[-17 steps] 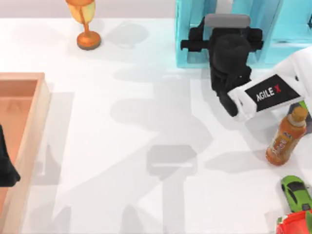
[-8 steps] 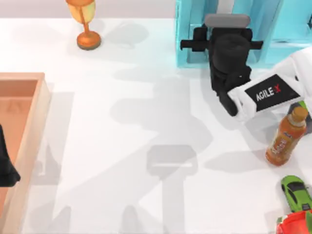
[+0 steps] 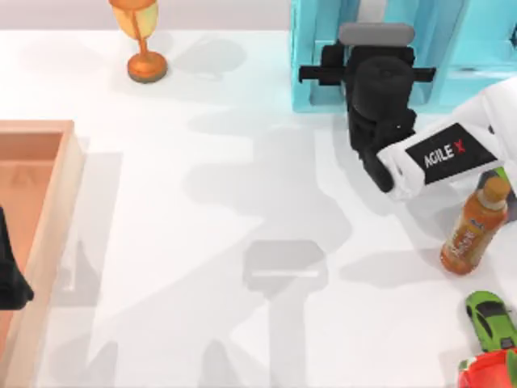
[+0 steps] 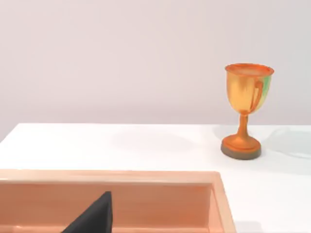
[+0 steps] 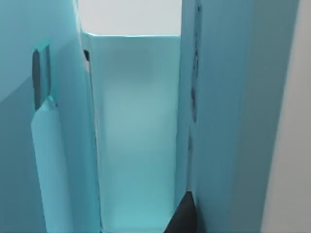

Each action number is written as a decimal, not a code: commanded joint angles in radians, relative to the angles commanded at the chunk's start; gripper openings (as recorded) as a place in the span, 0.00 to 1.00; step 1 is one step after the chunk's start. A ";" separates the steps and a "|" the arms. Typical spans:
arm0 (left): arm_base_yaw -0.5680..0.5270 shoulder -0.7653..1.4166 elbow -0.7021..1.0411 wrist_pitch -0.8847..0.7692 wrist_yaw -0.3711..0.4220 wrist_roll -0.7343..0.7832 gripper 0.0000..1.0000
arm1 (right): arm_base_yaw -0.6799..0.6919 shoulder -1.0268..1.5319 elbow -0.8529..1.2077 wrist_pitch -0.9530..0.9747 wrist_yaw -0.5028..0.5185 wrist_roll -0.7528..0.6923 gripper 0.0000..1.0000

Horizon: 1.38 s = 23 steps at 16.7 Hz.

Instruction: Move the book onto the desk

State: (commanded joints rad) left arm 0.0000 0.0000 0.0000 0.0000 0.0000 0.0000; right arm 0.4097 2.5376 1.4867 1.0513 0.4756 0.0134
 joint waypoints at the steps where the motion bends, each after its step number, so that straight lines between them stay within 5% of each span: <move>1: 0.000 0.000 0.000 0.000 0.000 0.000 1.00 | 0.000 0.000 0.000 0.000 0.000 0.000 0.00; 11: 0.000 0.000 0.000 0.000 0.000 0.000 1.00 | 0.030 -0.113 -0.087 -0.064 0.030 0.002 0.00; 23: 0.000 0.000 0.000 0.000 0.000 0.000 1.00 | 0.248 -0.959 -0.561 -0.405 0.244 0.008 0.00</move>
State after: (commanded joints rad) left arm 0.0000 0.0000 0.0000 0.0000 0.0000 0.0000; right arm 0.6572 1.5782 0.9258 0.6466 0.7200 0.0215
